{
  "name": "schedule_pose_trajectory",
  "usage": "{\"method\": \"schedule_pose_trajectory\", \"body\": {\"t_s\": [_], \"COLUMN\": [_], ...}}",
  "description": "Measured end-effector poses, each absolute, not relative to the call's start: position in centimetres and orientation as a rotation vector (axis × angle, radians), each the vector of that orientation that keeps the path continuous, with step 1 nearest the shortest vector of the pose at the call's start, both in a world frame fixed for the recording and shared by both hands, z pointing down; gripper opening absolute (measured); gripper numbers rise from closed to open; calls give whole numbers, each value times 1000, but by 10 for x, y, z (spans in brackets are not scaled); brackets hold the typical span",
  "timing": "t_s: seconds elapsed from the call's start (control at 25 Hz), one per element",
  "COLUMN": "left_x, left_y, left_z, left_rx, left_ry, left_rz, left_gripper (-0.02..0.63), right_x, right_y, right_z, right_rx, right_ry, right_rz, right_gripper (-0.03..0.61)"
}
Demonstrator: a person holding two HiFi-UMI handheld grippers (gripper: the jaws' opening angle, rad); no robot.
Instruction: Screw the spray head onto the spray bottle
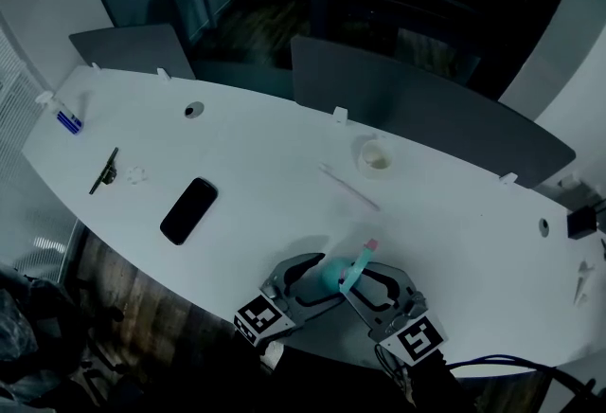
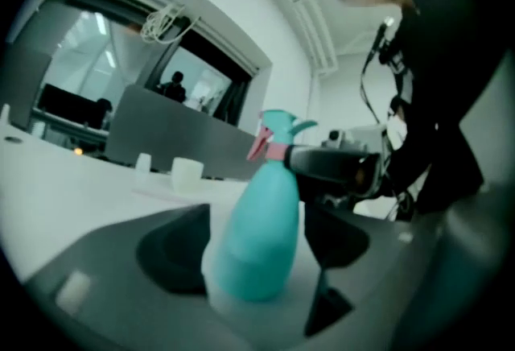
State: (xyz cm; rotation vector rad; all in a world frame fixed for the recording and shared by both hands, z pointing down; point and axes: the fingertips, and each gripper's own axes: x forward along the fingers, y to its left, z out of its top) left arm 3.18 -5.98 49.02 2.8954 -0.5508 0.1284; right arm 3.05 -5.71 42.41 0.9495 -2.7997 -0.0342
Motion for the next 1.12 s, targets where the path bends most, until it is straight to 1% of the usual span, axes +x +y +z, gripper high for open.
{"method": "schedule_pose_trajectory", "body": {"t_s": [0.08, 0.12, 0.24, 0.36, 0.56, 0.64, 0.72, 0.76, 0.8, 0.96, 1.0, 1.04, 1.12], "left_x": [36, 39, 43, 42, 38, 40, 39, 36, 34, 44, 47, 49, 48], "left_y": [-61, -61, -58, -56, -50, -49, -50, -51, -53, -53, -52, -52, -52], "left_z": [491, 491, 487, 484, 491, 491, 487, 484, 482, 492, 493, 493, 491], "left_rx": [2890, 2881, 2894, 2897, 2713, 2699, 2790, 2846, 2901, 3015, 3011, 3008, 2999], "left_ry": [-321, -242, -224, -499, -1187, -1246, -1096, -977, -845, -389, -364, -383, -508], "left_rz": [137, 155, 184, 167, 159, 167, 166, 160, 167, 377, 382, 366, 320], "left_gripper": [338, 316, 304, 299, 291, 293, 297, 316, 350, 350, 322, 310, 305], "right_x": [31, 30, 31, 32, 30, 29, 29, 30, 30, 28, 27, 27, 29], "right_y": [-56, -56, -55, -55, -53, -52, -51, -51, -51, -53, -53, -54, -54], "right_z": [425, 425, 423, 424, 425, 424, 425, 426, 426, 424, 424, 424, 424], "right_rx": [916, 907, 905, 928, 949, 956, 947, 935, 918, 861, 871, 888, 925], "right_ry": [-2802, -2805, -2810, -2795, -2788, -2789, -2784, -2784, -2787, -2801, -2799, -2799, -2798], "right_rz": [-34, -36, -46, -54, -60, -50, -38, -27, -16, -60, -72, -74, -68], "right_gripper": [130, 129, 130, 130, 130, 130, 129, 130, 130, 130, 130, 130, 130]}}
